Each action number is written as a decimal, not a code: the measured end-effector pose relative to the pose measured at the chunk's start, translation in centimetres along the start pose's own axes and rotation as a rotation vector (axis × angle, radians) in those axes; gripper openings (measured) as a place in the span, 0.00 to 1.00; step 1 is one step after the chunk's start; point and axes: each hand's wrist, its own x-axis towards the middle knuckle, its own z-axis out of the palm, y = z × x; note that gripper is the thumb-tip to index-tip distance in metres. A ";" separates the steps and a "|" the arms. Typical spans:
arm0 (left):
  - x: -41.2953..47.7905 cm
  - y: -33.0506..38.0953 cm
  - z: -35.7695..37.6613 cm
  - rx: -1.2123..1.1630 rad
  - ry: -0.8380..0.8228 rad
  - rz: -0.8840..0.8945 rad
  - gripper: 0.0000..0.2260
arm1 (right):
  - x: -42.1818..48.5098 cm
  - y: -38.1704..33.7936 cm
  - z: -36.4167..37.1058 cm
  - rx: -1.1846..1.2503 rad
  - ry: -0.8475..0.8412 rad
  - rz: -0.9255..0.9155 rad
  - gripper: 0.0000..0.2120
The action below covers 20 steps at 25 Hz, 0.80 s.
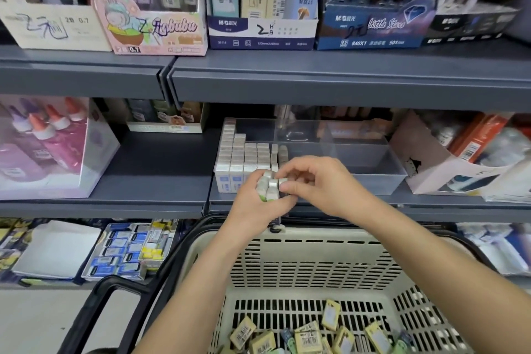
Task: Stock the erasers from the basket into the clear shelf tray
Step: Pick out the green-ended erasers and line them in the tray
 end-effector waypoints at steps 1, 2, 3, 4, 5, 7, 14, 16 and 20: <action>0.0 0.0 0.0 -0.007 0.002 -0.003 0.15 | 0.0 0.1 -0.1 0.024 0.015 0.018 0.05; -0.1 0.0 -0.1 -0.022 0.003 -0.003 0.16 | 0.1 0.2 -0.2 0.071 0.017 0.041 0.04; -0.1 -0.1 -0.3 -0.048 -0.001 0.002 0.15 | 0.1 0.3 -0.4 0.115 0.013 0.060 0.04; -0.1 -0.2 -0.4 -0.078 -0.007 0.008 0.15 | 0.1 0.4 -0.6 0.148 0.014 0.075 0.04; -0.1 -0.4 -0.5 -0.101 -0.010 0.009 0.14 | 0.2 0.6 -0.8 0.182 0.019 0.087 0.05; 0.1 -0.6 -0.6 -0.131 0.005 0.001 0.14 | 0.5 1.2 -1.6 0.288 0.042 0.119 0.07; 0.0 -0.8 -0.3 -0.121 0.048 0.022 0.14 | 4.7 4.0 -3.5 0.062 0.368 0.182 0.05; 0.0 -0.7 -0.3 -0.119 0.048 0.029 0.14 | 5.7 4.2 -2.6 -0.168 0.239 0.200 0.05; 0.3 -0.7 -0.4 -0.116 0.060 0.018 0.14 | 6.9 5.0 -0.9 -0.194 0.053 0.248 0.04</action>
